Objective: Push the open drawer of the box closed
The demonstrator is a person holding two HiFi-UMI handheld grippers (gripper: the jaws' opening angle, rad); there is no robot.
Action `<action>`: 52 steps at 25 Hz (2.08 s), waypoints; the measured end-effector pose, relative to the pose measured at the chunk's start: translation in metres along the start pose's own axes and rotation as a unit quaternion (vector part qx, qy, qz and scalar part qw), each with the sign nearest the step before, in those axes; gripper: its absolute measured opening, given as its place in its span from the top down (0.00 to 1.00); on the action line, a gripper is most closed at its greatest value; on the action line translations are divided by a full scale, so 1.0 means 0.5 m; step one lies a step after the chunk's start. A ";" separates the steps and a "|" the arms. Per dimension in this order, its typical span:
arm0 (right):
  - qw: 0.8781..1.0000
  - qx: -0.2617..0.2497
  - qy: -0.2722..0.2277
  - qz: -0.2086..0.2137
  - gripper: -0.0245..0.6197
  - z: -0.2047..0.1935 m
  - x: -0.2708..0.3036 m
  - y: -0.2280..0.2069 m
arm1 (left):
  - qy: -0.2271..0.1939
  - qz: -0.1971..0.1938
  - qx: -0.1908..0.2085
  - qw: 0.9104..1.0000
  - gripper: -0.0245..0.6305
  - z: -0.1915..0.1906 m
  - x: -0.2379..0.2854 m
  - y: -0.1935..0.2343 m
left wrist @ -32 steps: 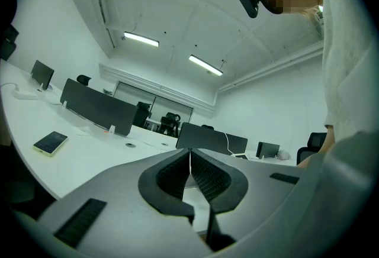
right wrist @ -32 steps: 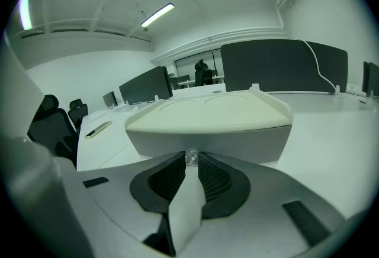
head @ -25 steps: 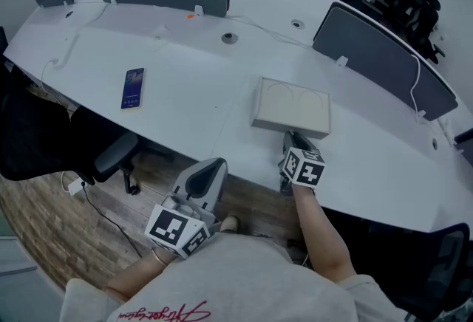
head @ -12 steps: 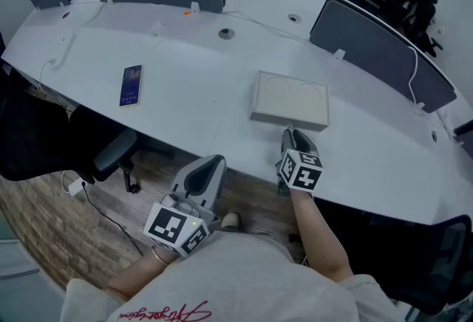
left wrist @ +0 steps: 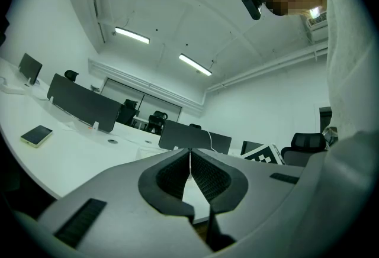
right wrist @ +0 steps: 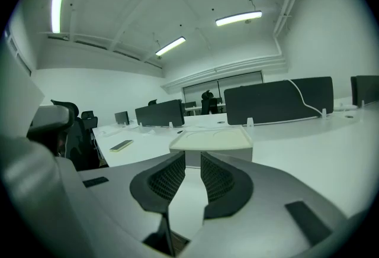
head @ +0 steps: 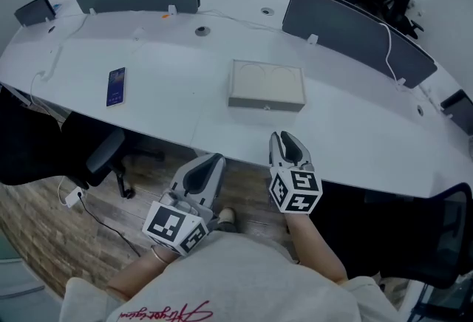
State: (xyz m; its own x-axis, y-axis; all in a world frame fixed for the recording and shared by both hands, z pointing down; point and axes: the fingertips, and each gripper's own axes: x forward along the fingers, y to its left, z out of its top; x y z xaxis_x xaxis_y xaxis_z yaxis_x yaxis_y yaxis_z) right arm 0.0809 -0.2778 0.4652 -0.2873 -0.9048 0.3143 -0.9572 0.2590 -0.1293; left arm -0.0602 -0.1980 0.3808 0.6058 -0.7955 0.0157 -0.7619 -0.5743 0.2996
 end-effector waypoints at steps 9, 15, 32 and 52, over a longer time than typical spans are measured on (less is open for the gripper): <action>0.995 -0.044 -0.088 0.021 0.84 0.074 -0.226 0.052 | 0.002 -0.042 0.006 0.999 0.93 -0.021 -0.037 -0.147; 0.991 -0.052 -0.119 0.026 0.88 0.071 -0.386 0.062 | 0.004 -0.061 0.013 0.998 0.93 -0.046 -0.095 -0.259; 0.983 -0.087 -0.144 0.070 0.93 -0.015 -0.707 0.148 | 0.010 -0.081 0.033 0.996 0.93 -0.120 -0.284 -0.497; 0.978 -0.081 -0.165 0.098 0.93 -0.066 -0.817 0.208 | 0.024 -0.082 0.044 0.995 0.93 -0.159 -0.391 -0.566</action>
State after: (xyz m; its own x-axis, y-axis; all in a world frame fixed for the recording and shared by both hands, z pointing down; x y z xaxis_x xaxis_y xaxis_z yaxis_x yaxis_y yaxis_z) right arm 0.0977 0.1298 0.3544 -0.4634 -0.8858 -0.0255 -0.8861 0.4635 0.0023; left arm 0.0553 0.1352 0.3687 0.7319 -0.6811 0.0203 -0.6683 -0.7117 0.2164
